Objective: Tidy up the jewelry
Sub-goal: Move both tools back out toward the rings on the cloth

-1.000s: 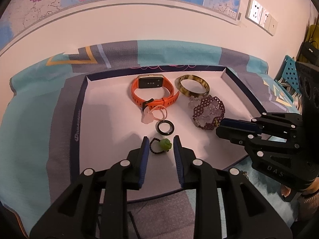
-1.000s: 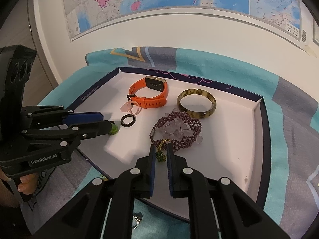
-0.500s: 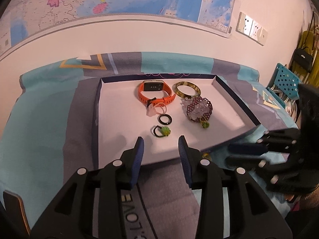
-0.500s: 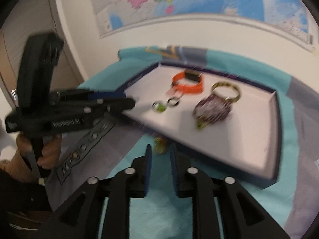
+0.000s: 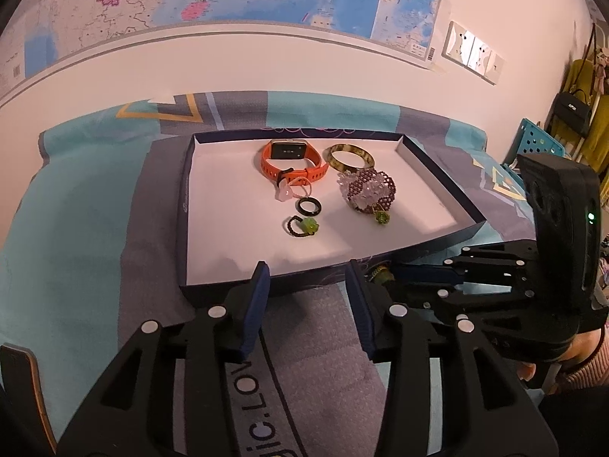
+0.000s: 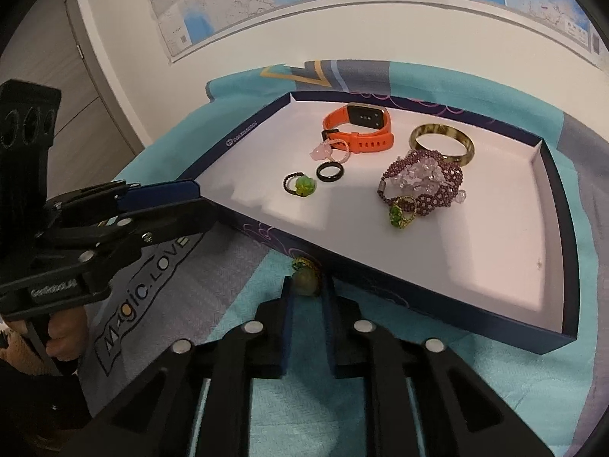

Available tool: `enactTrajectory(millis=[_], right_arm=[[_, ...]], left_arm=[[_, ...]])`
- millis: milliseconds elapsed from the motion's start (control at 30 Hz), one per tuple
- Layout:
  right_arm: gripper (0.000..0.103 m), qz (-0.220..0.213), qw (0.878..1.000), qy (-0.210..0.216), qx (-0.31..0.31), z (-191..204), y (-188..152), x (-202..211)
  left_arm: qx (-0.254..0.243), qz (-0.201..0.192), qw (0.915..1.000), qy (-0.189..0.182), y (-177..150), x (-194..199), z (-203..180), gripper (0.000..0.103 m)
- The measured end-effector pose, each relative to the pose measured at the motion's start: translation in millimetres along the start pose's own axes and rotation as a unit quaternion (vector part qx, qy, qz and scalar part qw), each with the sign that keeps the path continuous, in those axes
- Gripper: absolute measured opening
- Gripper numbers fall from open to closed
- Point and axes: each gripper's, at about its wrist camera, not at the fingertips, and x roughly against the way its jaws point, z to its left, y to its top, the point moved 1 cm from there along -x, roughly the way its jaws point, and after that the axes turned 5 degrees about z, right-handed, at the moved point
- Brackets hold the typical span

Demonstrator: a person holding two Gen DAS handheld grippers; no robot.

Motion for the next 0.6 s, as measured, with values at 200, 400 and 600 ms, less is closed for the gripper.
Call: enactTrajectory(millis=[200,400,600], right_arm=[[0.012,-0.002,1.000,0.018,0.015,7.7,-5.1,6.3],[0.013,0.016,0.997,0.055,0.042,26.5,-16.9,9.8],[0.025,-0.003,0.999,0.045,0.028,18.8,-22.8,25.1]], left_arm=[[-0.008,0.004,0.9999,-0.006,-7.0,3.0,-3.8,0.041],[-0.016,0.012,0.9997,-0.014,-15.5,5.1,-6.2,0.043],[-0.033,0.021,0.9989,-0.024,-24.6,5.5,-15.9,0.043]])
